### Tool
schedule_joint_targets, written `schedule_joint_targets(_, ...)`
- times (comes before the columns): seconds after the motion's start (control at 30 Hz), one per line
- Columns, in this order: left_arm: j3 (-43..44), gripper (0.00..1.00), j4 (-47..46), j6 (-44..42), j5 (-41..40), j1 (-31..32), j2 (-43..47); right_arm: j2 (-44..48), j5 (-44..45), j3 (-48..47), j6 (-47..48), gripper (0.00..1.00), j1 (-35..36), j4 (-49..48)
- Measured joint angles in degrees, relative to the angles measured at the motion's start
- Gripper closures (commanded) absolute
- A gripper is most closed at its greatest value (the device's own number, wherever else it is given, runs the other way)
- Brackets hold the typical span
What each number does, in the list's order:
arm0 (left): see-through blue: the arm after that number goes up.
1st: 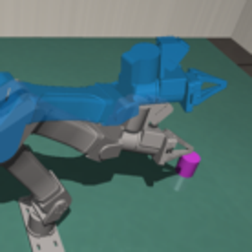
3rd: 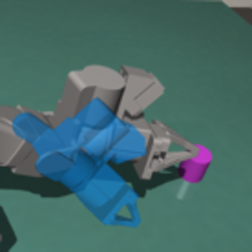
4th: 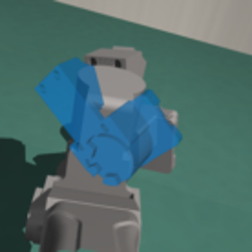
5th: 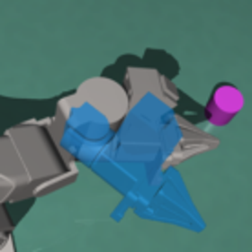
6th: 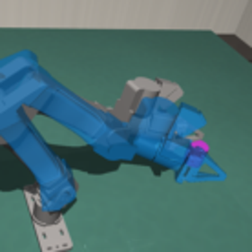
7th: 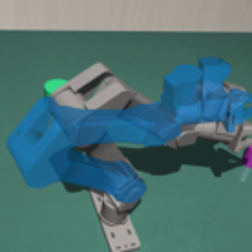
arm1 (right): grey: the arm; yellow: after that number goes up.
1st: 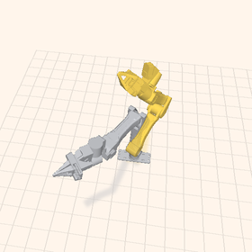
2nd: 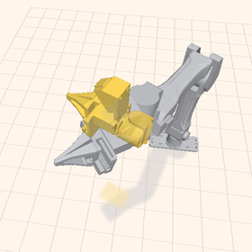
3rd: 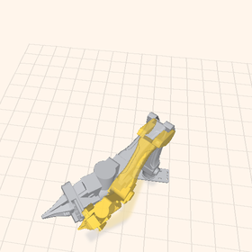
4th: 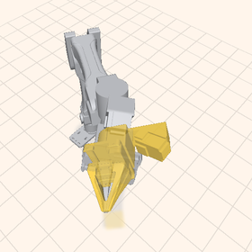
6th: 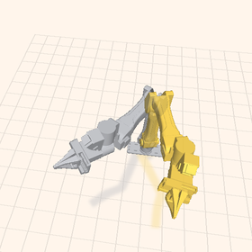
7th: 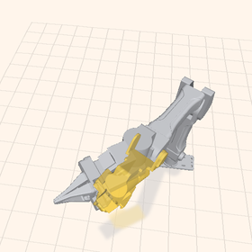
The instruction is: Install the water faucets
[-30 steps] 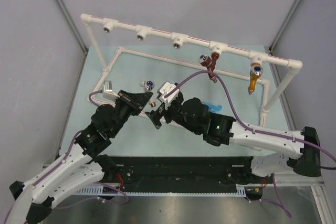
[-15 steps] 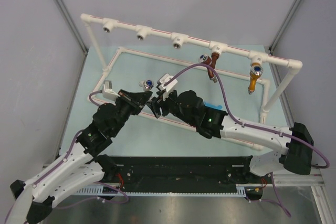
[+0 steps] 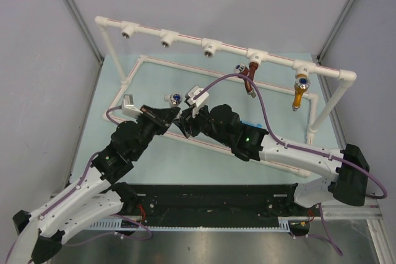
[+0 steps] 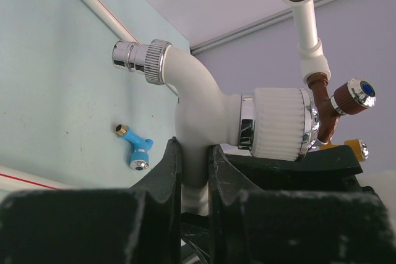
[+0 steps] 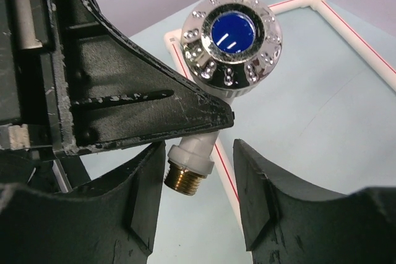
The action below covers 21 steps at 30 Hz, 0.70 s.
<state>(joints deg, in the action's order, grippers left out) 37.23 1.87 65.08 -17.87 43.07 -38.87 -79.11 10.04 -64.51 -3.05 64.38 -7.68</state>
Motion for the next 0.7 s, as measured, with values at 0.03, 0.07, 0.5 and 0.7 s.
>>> schedule_joint_targets(0.03, 0.0, 1.0, 0.0, -0.1, 0.0, 0.0, 0.1, 0.0, 0.0, 0.0, 0.0, 0.48, 0.0, 0.2)
schedule_joint_targets(0.07, 0.0, 1.0, 0.0, -0.3, -0.1, 0.0, 0.3, 0.0, 0.0, 0.0, 0.0, 0.48, 0.0, 0.5)
schedule_joint_targets(0.5, 0.0, 1.0, 2.2, -2.7, -1.0, 0.3, 1.9, 0.0, -1.0, 0.0, -0.1, 0.47, 0.2, 1.8)
schedule_joint_targets(0.7, 0.0, 1.0, 2.2, -3.1, -1.0, 0.3, 1.4, -0.6, -1.0, 0.0, -0.2, 0.48, 0.2, 1.7)
